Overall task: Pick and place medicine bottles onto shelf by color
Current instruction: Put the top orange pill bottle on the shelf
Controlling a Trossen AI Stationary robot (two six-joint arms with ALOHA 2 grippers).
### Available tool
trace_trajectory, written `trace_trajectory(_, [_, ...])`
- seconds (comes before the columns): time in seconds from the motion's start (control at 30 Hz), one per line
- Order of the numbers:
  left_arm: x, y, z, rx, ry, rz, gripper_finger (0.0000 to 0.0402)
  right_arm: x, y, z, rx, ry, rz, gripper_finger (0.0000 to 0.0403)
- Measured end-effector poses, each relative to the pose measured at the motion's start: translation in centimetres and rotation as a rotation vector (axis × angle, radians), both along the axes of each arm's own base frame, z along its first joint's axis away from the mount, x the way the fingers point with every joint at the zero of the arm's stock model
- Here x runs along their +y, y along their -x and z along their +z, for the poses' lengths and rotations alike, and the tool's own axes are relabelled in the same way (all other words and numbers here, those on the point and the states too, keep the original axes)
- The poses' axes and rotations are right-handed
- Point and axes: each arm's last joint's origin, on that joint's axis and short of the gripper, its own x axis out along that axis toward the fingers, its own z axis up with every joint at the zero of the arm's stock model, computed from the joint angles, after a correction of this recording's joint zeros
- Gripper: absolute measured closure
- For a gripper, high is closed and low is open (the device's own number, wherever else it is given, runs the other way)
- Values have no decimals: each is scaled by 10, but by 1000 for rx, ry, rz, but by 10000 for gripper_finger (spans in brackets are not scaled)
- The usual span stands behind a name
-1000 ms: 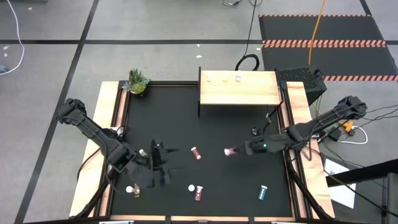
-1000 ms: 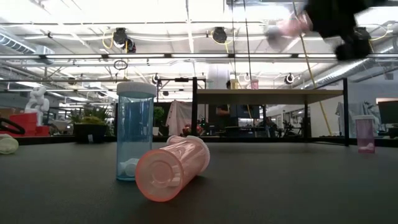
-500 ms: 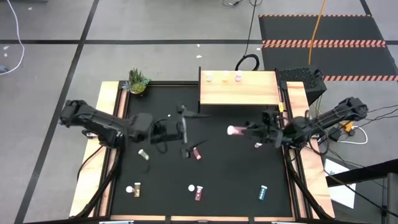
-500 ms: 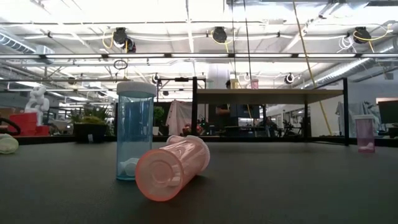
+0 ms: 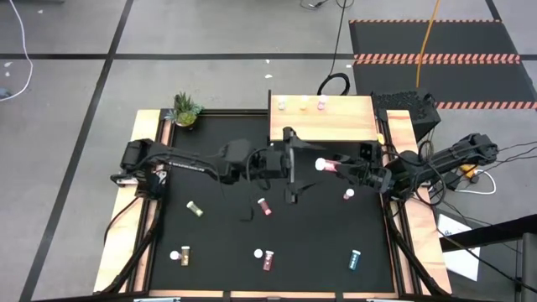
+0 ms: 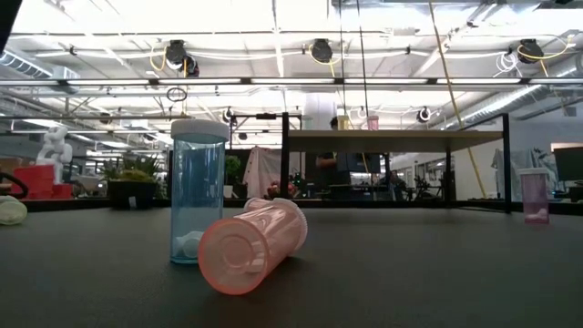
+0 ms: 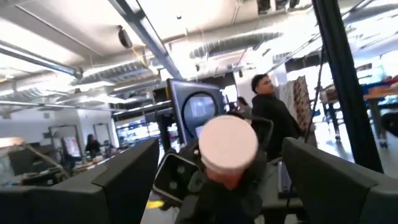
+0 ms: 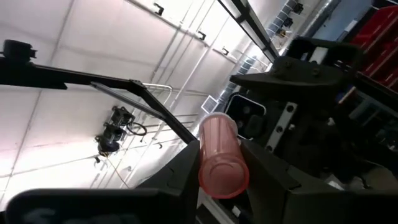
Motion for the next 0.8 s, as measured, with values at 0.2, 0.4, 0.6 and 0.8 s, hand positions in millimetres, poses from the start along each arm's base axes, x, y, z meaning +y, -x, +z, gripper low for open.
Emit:
trace_trajectory(0.2, [12, -3, 2, -4, 7, -85, 138, 0, 2, 3, -40, 13, 10, 304])
trace_trajectory(0.4, [21, -3, 2, 0, 24, -130, 212, 0, 1, 3, -41, 6, 11, 304])
trace_trajectory(0.6, [21, -3, 3, -10, 2, -123, 218, -3, -5, -2, -17, -19, 13, 304])
trace_trajectory(0.8, [23, -4, 2, -1, 1, -111, 171, -5, -12, -6, -10, -32, 26, 304])
